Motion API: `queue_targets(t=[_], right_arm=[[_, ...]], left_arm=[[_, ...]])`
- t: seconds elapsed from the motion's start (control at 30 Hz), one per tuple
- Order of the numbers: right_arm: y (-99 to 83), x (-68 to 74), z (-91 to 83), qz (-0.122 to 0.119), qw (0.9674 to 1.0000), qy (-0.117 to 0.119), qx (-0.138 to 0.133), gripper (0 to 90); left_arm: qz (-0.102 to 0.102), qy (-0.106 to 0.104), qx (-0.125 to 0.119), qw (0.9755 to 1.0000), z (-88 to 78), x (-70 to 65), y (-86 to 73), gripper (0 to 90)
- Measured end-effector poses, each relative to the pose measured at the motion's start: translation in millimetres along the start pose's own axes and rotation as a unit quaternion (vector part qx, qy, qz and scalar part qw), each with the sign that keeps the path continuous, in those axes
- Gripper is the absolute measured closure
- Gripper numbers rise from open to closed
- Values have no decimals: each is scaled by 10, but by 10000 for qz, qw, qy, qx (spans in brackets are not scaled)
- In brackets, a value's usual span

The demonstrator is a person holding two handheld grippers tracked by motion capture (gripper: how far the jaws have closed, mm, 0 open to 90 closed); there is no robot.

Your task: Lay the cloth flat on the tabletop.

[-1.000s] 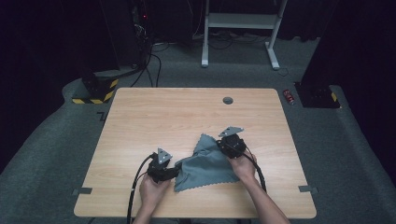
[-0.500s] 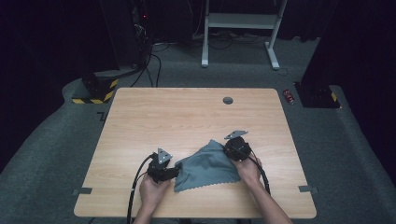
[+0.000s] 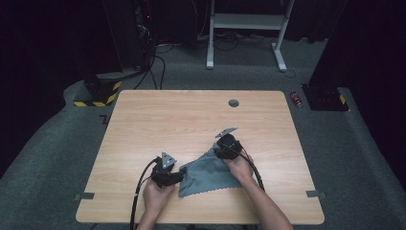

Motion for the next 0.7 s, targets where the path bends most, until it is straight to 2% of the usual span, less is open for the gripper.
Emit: queue_targets(t=[0.07,0.13,0.2,0.3,0.4,0.47,0.57,0.7], right_arm=[[17,26,1,-183,9998,0,53,856],[34,30,7,-244,9996,-82,143,881],[43,-3,1,-284,9992,-243,110,884],[92,-101,-154,13,9988,-392,-291,884],[89,-213,-291,124,9971,-592,-453,884],[43,-305,-327,272,9961,-723,-420,884],[-76,-427,-272,442,9956,-799,-219,881],[-209,-454,-159,609,9957,-698,-14,852]], left_arm=[[-10,-2,-1,10000,0,-1,-1,401],[-5,-3,0,10000,0,-1,0,401],[-11,-3,-1,10000,0,-1,-1,401],[-5,-3,-1,10000,0,-1,-1,401],[-7,-12,3,10000,-1,-3,-1,403],[-17,-14,2,10000,0,-4,-2,403],[-7,-10,3,10000,-1,-3,-1,403],[-3,-9,3,10000,-1,-1,0,403]])
Point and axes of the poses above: each handheld gripper's, and its own axes: z roughly forward along the jaws, y roughly out of its top, x roughly to its left, the point moved 6 cm from there along z, roughly forward along the jaws, and after that the axes turned 13 degrees about -z, right-handed, at the moved point
